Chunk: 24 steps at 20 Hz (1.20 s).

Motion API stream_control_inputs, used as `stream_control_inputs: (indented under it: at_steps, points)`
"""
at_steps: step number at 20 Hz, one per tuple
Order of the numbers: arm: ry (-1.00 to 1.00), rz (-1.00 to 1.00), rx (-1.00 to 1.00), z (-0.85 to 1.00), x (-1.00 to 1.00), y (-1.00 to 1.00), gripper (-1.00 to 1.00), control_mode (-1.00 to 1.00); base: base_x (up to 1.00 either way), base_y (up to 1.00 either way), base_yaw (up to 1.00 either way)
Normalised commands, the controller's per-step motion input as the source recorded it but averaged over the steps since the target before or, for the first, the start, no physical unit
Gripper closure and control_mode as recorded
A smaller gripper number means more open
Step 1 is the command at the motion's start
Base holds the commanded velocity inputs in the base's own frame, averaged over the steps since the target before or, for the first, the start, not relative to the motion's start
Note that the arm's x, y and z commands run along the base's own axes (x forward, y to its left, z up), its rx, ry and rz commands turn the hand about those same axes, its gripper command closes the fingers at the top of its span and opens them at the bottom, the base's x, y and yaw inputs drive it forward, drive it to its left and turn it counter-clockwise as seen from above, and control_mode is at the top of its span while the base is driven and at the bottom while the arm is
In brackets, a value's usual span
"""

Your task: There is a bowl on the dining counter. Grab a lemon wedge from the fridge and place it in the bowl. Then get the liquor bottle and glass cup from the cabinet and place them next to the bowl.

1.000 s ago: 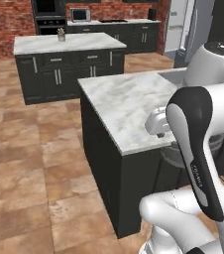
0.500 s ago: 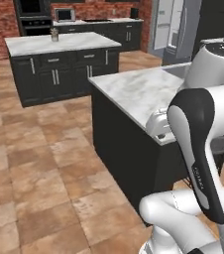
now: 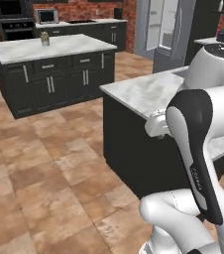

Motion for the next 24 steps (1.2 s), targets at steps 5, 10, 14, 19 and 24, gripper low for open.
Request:
stream_control_inputs:
  at_steps: [5,10,14,19,24]
  points:
    - [0.00,0.00,0.00,0.00,0.00,0.00,-1.00,1.00,1.00,0.82,-0.31]
    - [0.00,0.00,0.00,0.00,0.00,0.00,-1.00,1.00,0.91,0.82,-0.35]
    - [0.00,0.00,0.00,0.00,0.00,0.00,-1.00,1.00,0.66,0.89,-0.36]
    - [0.00,0.00,0.00,0.00,0.00,0.00,-1.00,1.00,0.54,0.99,-0.38]
    - [0.00,0.00,0.00,0.00,0.00,0.00,-1.00,1.00,0.39,1.00,-0.37]
